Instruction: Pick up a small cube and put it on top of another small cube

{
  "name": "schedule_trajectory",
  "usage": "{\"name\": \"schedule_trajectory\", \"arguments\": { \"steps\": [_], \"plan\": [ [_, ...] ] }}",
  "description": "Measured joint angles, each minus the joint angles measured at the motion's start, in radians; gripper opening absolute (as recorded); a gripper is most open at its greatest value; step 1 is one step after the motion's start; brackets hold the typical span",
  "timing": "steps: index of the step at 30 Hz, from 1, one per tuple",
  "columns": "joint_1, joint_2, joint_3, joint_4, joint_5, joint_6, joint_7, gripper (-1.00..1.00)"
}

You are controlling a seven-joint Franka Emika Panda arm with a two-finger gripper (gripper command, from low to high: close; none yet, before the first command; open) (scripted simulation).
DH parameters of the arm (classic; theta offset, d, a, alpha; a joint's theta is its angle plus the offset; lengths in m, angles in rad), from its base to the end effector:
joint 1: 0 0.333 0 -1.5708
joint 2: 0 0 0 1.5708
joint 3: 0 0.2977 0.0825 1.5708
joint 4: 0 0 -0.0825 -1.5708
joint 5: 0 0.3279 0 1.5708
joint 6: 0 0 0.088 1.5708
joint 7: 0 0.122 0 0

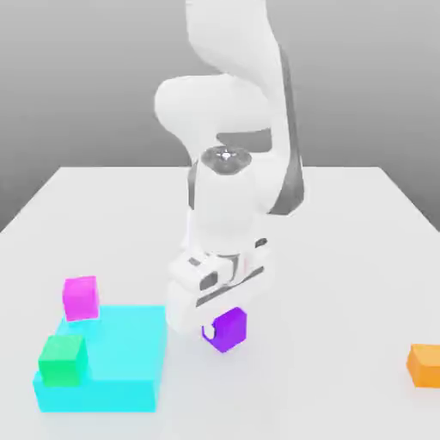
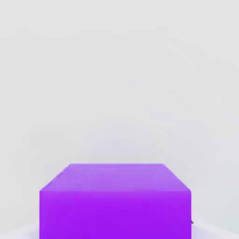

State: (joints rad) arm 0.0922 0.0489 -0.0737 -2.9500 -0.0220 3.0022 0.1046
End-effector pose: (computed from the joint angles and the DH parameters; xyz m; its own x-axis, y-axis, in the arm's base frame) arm 0.3136 0.0069 0.1918 0.9979 -0.0642 0.0040 -0.0642 -0.9979 0.0063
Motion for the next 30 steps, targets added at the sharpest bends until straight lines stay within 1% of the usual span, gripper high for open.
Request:
{"name": "schedule_trajectory", "arguments": {
  "steps": [5,7,11,15,26,28,30],
  "plan": [
    [-0.011,-0.117,0.004,-0.026,-0.008,-0.095,-0.002,-1.0],
    [-0.018,-0.135,-0.005,-0.002,0.015,-0.136,0.024,-1.0],
    [-0.058,-0.128,-0.034,0.097,0.057,-0.226,0.139,-1.0],
    [-0.122,-0.113,-0.064,0.204,0.07,-0.318,0.283,-1.0],
    [-0.3,-0.067,-0.15,0.501,0.032,-0.57,0.733,-1.0],
    [-0.334,-0.028,-0.158,0.521,0.039,-0.553,0.767,-1.0],
    [-0.323,0.036,-0.146,0.516,0.061,-0.485,0.762,-1.0]
  ]
}}
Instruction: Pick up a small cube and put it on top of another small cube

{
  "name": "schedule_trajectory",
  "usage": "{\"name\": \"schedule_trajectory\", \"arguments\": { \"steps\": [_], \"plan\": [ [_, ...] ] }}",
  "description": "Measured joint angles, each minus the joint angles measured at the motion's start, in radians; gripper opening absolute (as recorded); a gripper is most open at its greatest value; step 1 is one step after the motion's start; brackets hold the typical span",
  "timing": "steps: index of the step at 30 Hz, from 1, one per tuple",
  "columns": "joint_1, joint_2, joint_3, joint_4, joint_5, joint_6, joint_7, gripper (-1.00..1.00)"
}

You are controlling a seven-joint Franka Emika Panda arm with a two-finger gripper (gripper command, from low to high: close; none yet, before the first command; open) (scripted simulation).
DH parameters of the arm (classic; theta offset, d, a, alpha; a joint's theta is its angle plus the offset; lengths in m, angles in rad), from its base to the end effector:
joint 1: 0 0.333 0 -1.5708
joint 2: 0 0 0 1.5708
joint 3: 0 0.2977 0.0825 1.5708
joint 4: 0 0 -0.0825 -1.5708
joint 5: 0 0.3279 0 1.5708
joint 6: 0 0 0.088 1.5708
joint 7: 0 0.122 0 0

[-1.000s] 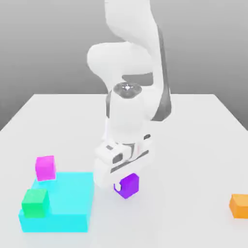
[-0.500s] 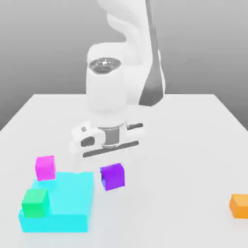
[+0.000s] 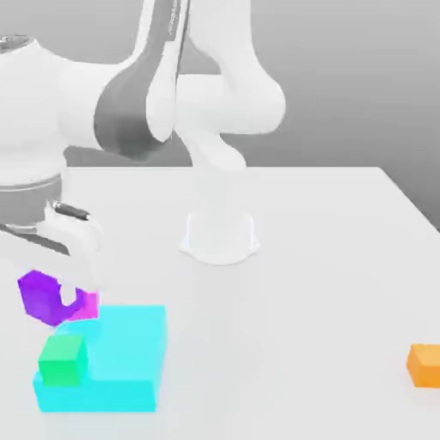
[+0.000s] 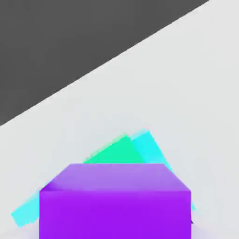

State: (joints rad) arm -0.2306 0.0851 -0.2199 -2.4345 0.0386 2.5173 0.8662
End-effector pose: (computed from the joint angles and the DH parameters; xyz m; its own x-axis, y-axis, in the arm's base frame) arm 0.4079 -0.1980 0.2829 0.2217 -0.9751 -0.0031 -0.9751 -0.2217 -0.0026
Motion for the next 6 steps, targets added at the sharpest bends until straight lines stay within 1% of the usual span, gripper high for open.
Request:
{"name": "schedule_trajectory", "arguments": {
  "steps": [1,6],
  "plan": [
    [0.0,0.029,0.004,-0.005,0.011,0.033,-0.006,1.0],
    [0.0,0.029,0.004,-0.005,0.011,0.033,-0.006,1.0]
  ]
}}
